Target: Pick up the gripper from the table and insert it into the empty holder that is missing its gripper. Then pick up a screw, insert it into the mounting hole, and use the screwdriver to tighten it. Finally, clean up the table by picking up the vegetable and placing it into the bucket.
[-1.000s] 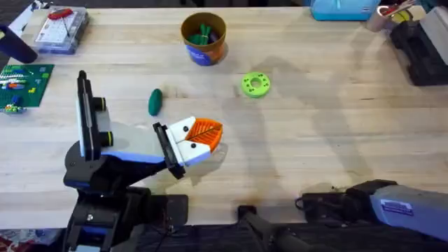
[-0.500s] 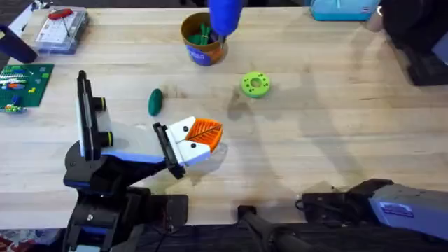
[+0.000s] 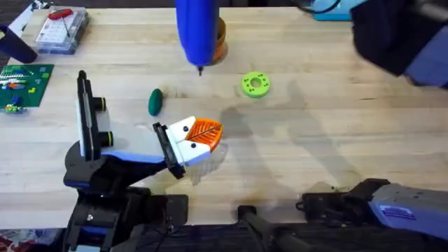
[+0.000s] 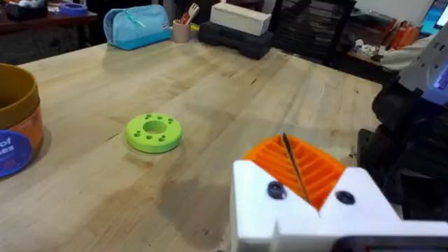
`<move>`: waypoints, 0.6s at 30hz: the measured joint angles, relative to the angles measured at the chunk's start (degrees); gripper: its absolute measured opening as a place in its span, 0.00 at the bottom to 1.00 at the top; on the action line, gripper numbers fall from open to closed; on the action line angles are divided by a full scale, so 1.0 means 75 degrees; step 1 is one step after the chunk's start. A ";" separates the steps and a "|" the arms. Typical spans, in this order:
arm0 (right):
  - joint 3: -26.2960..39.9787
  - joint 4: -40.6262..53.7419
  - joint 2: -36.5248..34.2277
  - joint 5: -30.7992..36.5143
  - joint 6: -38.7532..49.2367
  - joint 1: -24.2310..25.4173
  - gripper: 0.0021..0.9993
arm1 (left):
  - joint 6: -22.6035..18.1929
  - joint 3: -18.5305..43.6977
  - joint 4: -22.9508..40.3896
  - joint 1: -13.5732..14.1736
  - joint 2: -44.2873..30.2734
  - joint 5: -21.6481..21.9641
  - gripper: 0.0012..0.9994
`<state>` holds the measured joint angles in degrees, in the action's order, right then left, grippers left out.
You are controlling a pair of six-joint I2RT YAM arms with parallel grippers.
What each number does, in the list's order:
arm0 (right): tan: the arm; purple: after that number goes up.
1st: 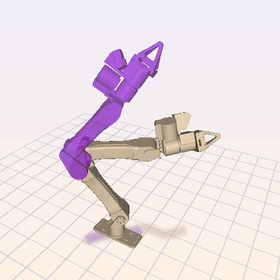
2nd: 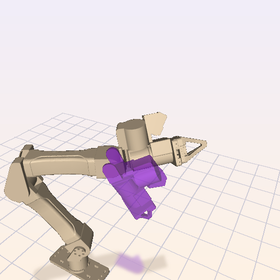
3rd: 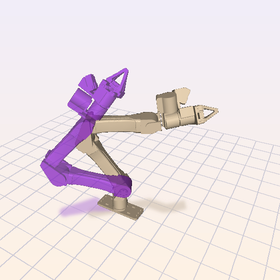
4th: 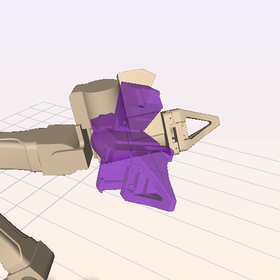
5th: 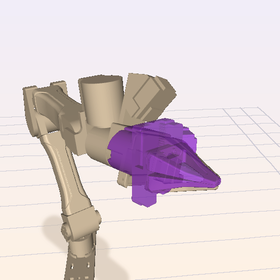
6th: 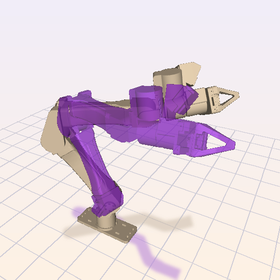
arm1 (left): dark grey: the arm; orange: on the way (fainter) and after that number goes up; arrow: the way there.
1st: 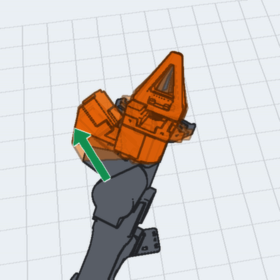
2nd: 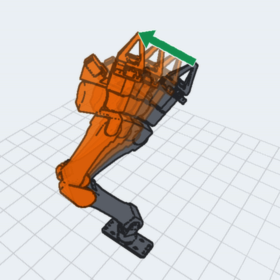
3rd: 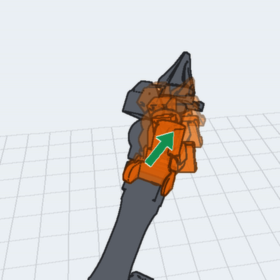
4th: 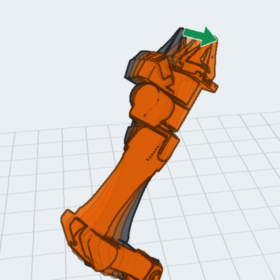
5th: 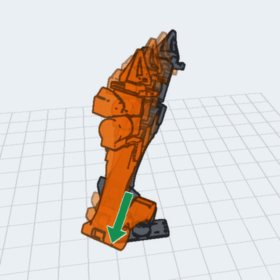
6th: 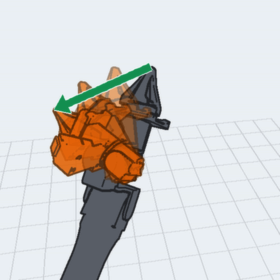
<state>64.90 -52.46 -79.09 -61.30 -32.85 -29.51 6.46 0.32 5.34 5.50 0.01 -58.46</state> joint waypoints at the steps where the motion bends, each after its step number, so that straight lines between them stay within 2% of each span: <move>1: -0.0160 -0.0405 0.0000 -0.0007 -0.0098 -0.0023 0.02 | 0.0000 0.0000 0.0000 0.0000 -0.0001 -0.0002 0.02; 5: -0.0809 -0.1540 0.0000 -0.0021 -0.0382 -0.0036 0.02 | 0.0000 0.0000 0.0000 0.0000 -0.0002 -0.0001 0.02; 9: -0.1110 -0.1576 0.0000 -0.0091 -0.0535 -0.0073 0.02 | 0.0000 0.0000 0.0002 0.0000 -0.0002 0.0000 0.02; 18: -0.1135 -0.1577 -0.0003 -0.0210 -0.0471 -0.0588 0.02 | 0.0000 0.0000 0.0000 0.0000 -0.0002 -0.0001 0.02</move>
<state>56.38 -64.29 -79.11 -62.87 -36.39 -33.92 6.46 0.32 5.34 5.50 -0.01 -58.46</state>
